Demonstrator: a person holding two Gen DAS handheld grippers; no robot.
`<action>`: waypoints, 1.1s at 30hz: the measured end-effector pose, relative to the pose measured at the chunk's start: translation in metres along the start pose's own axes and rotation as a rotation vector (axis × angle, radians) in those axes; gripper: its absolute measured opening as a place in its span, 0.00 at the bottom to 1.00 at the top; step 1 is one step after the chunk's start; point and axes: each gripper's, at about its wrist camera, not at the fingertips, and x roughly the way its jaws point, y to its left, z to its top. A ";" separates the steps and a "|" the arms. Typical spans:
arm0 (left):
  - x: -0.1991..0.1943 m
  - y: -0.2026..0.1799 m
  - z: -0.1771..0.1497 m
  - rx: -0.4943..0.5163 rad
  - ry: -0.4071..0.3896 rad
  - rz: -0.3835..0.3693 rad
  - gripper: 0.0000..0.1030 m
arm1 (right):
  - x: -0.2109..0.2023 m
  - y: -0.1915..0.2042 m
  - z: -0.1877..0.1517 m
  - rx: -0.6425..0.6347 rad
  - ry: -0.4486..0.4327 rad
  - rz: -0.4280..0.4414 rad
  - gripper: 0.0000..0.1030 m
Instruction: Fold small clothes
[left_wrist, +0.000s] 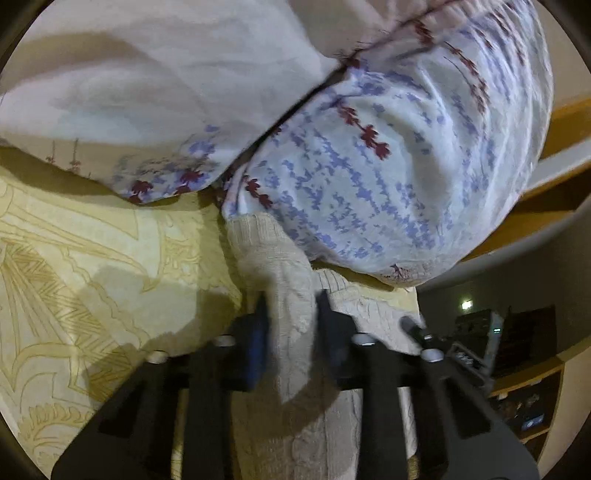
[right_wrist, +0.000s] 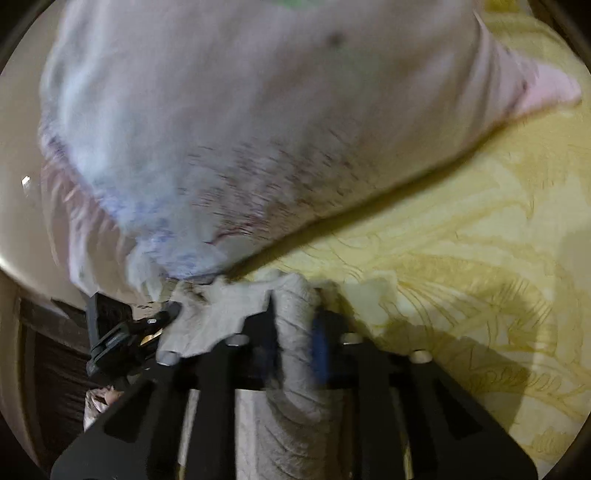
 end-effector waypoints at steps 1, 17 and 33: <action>0.000 -0.003 -0.001 0.018 -0.006 0.001 0.13 | -0.009 0.010 -0.002 -0.044 -0.033 0.001 0.11; 0.010 -0.017 -0.021 0.092 -0.111 0.090 0.10 | 0.004 0.016 -0.014 -0.203 -0.043 -0.246 0.11; -0.052 -0.017 -0.072 0.085 -0.030 0.047 0.42 | -0.073 0.021 -0.081 -0.158 0.011 -0.092 0.31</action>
